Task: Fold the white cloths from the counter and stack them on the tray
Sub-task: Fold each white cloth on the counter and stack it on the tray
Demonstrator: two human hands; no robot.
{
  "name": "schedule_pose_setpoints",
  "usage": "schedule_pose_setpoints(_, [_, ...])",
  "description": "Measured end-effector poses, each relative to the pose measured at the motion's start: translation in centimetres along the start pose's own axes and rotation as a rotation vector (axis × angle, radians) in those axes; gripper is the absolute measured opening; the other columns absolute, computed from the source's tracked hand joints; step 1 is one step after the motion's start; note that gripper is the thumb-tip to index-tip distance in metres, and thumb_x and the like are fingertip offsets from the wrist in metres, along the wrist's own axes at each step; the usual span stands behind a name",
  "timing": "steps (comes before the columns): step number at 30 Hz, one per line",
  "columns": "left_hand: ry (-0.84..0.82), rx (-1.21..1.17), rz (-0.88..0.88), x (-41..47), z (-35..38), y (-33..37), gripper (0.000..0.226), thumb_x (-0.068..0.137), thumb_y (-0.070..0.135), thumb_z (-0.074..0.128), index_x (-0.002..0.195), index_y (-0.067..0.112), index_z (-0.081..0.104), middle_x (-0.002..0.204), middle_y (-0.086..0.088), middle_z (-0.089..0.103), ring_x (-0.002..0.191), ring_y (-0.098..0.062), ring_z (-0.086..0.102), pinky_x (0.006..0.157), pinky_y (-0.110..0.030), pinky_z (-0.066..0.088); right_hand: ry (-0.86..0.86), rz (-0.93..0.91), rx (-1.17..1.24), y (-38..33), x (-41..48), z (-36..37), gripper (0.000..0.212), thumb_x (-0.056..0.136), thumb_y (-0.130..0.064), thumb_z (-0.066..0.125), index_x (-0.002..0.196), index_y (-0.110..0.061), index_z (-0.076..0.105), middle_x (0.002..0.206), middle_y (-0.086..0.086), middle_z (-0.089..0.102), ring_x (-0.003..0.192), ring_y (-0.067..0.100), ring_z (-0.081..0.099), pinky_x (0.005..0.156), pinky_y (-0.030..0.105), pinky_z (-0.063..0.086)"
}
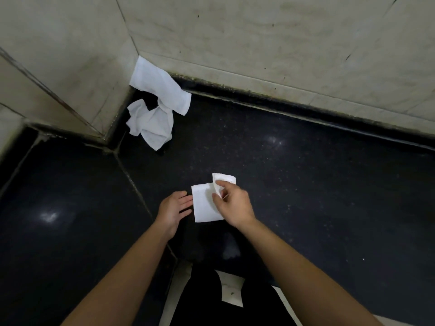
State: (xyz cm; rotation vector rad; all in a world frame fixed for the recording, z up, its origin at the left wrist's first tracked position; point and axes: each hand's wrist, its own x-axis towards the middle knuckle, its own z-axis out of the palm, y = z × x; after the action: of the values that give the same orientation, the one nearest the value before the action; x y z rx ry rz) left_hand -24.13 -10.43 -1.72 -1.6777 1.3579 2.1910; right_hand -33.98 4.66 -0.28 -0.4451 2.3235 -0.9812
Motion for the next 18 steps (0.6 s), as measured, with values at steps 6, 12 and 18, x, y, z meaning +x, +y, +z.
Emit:
schedule_pose_setpoints(6, [-0.037, -0.098, -0.03, 0.4, -1.0, -0.1, 0.045, 0.106, 0.028, 0.032, 0.138, 0.0, 0.047, 0.124, -0.015, 0.063, 0.114, -0.025, 0.061, 0.098, -0.039, 0.047, -0.197, -0.08, -0.178, -0.6, 0.1, 5.2, 0.048, 0.098, -0.032, 0.057, 0.144, -0.018, 0.05, 0.118, 0.004, 0.065, 0.11, 0.018, 0.062, 0.091, 0.02, 0.043])
schedule_pose_setpoints(12, [-0.027, 0.009, 0.065, 0.4, -1.3, -0.4, 0.038, 0.105, 0.026, 0.037, 0.132, 0.005, 0.053, 0.125, -0.015, 0.064, 0.111, -0.022, 0.062, 0.096, -0.037, 0.05, -0.219, -0.147, -0.115, 0.9, -0.7, 3.3, 0.042, 0.098, -0.035, 0.057, 0.139, -0.021, 0.056, 0.116, -0.005, 0.063, 0.095, 0.01, 0.063, 0.093, 0.033, 0.053])
schedule_pose_setpoints(18, [0.114, 1.241, 0.926, 0.6, -2.3, -2.1, 0.044, 0.104, 0.027, 0.04, 0.145, 0.011, 0.044, 0.155, -0.007, 0.038, 0.143, -0.023, 0.034, 0.112, -0.038, 0.031, -0.026, -0.486, -0.62, 4.7, -0.8, -0.6, 0.052, 0.104, -0.039, 0.034, 0.148, -0.014, 0.044, 0.156, 0.008, 0.039, 0.137, 0.027, 0.045, 0.108, 0.049, 0.044])
